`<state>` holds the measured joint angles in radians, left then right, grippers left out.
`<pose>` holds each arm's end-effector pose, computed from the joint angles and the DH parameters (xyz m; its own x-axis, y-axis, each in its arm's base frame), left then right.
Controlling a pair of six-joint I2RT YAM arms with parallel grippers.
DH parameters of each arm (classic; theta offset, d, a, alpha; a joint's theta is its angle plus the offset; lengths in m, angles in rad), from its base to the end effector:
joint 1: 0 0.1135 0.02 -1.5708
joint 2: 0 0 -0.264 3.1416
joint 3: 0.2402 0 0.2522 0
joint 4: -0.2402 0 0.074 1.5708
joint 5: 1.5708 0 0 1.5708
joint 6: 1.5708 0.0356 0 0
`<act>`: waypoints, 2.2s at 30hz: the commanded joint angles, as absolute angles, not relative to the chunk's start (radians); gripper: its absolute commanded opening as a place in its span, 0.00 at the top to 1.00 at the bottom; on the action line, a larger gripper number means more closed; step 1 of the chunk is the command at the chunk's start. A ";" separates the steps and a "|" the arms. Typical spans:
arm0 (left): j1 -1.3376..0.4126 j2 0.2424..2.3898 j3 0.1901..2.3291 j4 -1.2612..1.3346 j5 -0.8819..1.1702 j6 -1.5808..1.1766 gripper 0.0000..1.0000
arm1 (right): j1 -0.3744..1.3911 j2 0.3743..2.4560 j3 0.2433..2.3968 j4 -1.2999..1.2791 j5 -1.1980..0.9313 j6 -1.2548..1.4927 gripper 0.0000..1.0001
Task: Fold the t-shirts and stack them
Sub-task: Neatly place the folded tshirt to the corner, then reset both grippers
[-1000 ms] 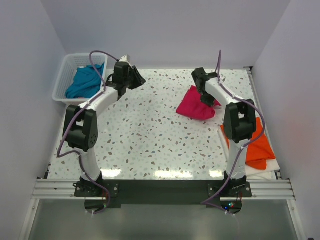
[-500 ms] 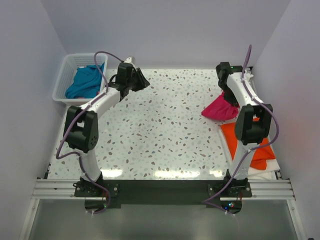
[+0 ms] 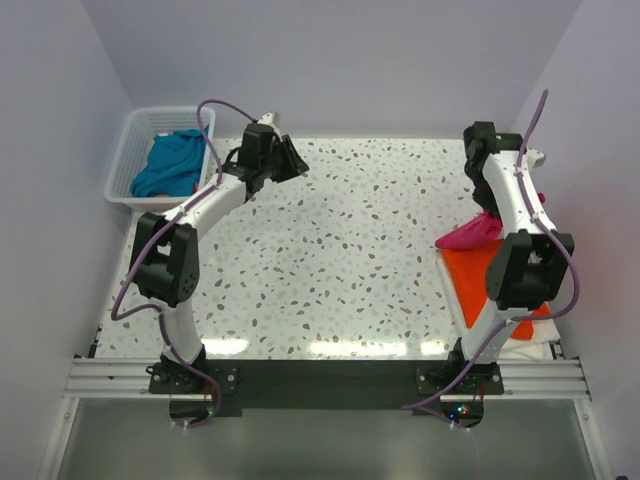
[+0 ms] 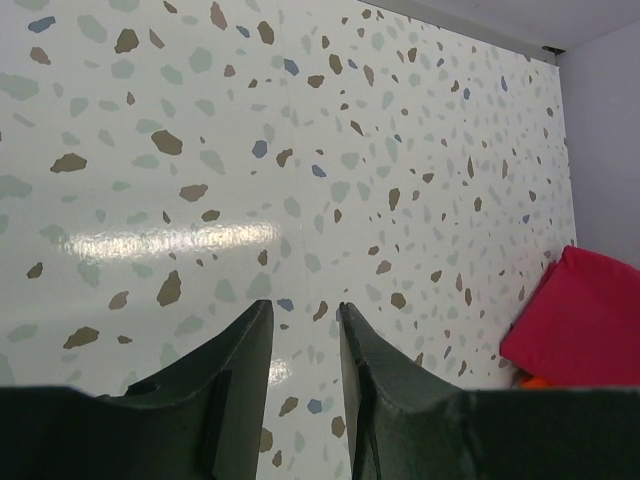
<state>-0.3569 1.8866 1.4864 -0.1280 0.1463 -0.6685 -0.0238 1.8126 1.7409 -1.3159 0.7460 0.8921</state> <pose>0.4154 -0.1604 0.2692 -0.6579 -0.4091 -0.6323 0.0711 0.8021 -0.5930 0.3494 -0.0325 0.3136 -0.5073 0.5839 -0.6338 0.8537 0.4408 -0.2771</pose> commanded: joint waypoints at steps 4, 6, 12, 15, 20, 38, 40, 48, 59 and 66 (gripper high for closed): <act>-0.360 1.806 1.488 -0.123 0.163 -0.653 0.62 | -0.057 1.689 1.733 -1.351 0.795 0.879 1.00; -0.360 1.795 1.482 -0.123 0.163 -0.652 0.62 | -0.061 1.675 1.736 -1.356 0.795 0.871 1.00; -0.360 1.775 1.463 -0.121 0.164 -0.650 0.62 | -0.066 1.634 1.744 -1.339 0.793 0.848 1.00; -0.360 1.769 1.465 -0.123 0.164 -0.650 0.62 | -0.067 1.621 1.759 -1.312 0.781 0.819 1.00; -0.360 1.763 1.465 -0.126 0.163 -0.650 0.62 | -0.069 1.640 1.816 -1.348 0.784 0.821 1.00; -0.376 1.730 1.402 -0.084 0.179 -0.658 0.62 | -0.071 1.413 1.542 -1.396 0.787 0.880 0.99; -0.393 1.730 1.387 -0.075 0.183 -0.658 0.62 | -0.071 1.327 1.462 -1.385 0.775 0.905 0.60; -0.414 1.677 1.283 -0.015 0.187 -0.678 0.61 | -0.071 1.146 1.287 -1.304 0.724 0.853 0.01; -0.414 1.554 1.160 0.020 0.173 -0.672 0.60 | -0.064 1.036 1.110 -0.924 0.381 0.618 0.01; -0.446 1.404 0.970 0.052 0.124 -0.666 0.59 | 0.258 1.078 1.020 -0.683 0.351 0.610 0.01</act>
<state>-0.4271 1.4757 1.0386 -0.0109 0.1570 -0.6697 0.0944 1.0466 1.0180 -0.8509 0.3477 0.6331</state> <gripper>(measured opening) 0.409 0.986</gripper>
